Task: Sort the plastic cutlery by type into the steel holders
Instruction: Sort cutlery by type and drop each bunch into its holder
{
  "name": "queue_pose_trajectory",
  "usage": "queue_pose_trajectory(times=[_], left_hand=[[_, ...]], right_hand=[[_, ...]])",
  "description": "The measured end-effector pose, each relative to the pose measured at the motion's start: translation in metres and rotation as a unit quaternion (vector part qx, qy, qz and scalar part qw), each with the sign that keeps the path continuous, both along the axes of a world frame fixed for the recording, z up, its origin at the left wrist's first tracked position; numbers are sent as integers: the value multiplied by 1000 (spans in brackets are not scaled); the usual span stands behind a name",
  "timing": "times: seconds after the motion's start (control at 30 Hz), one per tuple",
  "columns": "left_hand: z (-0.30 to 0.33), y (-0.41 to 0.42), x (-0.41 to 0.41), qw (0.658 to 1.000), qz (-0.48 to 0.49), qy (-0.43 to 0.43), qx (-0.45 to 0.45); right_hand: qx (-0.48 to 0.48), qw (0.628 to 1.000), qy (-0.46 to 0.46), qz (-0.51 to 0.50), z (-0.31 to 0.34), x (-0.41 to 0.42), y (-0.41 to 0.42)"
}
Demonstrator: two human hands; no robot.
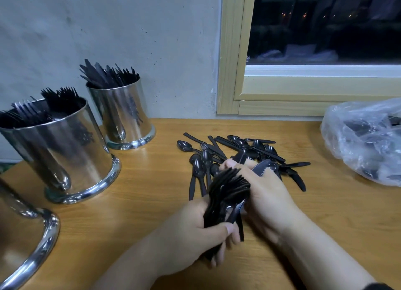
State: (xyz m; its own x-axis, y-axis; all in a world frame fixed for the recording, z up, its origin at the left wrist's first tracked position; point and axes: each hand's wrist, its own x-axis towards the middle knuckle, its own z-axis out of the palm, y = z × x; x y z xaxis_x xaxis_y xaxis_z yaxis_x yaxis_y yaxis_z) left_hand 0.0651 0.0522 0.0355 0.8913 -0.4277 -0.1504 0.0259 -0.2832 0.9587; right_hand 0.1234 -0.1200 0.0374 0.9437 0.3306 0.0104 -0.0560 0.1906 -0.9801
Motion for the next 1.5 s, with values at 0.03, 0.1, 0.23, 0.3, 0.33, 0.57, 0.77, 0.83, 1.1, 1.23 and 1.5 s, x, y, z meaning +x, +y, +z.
queue_pose_trajectory(times=[0.03,0.1,0.23,0.3,0.33,0.57,0.77,0.83,1.1,1.23,1.5], left_hand=[[-1,-2,0,1000,9,-9,12],[-3,-3,0,998,29,-37,37],[-2,-5,0,994,62,-82,49],[0,-5,0,991,90,-94,33],[0,-4,0,990,100,-95,19],[-3,-3,3,992,59,-6,-114],[-3,-3,3,982,30,65,-175],[-5,-1,6,982,75,47,-165],[-7,13,23,913,386,-88,-95],[-8,15,27,901,410,-95,-108],[-4,19,27,907,395,-70,-129]], right_hand=[[-11,1000,-4,-16,1,-1,0],[-15,999,-13,-32,2,-2,0],[-9,997,-21,-73,6,-3,5],[-4,996,-23,-85,7,-4,4],[-1,996,-30,-87,6,-4,3],[-71,987,-115,-86,14,-6,0],[-120,982,-122,-77,6,-2,1],[-123,983,-104,-95,3,0,2],[-295,925,-163,-174,5,22,-9],[-510,817,-245,-116,16,62,4],[-705,663,-242,-75,2,140,45]])
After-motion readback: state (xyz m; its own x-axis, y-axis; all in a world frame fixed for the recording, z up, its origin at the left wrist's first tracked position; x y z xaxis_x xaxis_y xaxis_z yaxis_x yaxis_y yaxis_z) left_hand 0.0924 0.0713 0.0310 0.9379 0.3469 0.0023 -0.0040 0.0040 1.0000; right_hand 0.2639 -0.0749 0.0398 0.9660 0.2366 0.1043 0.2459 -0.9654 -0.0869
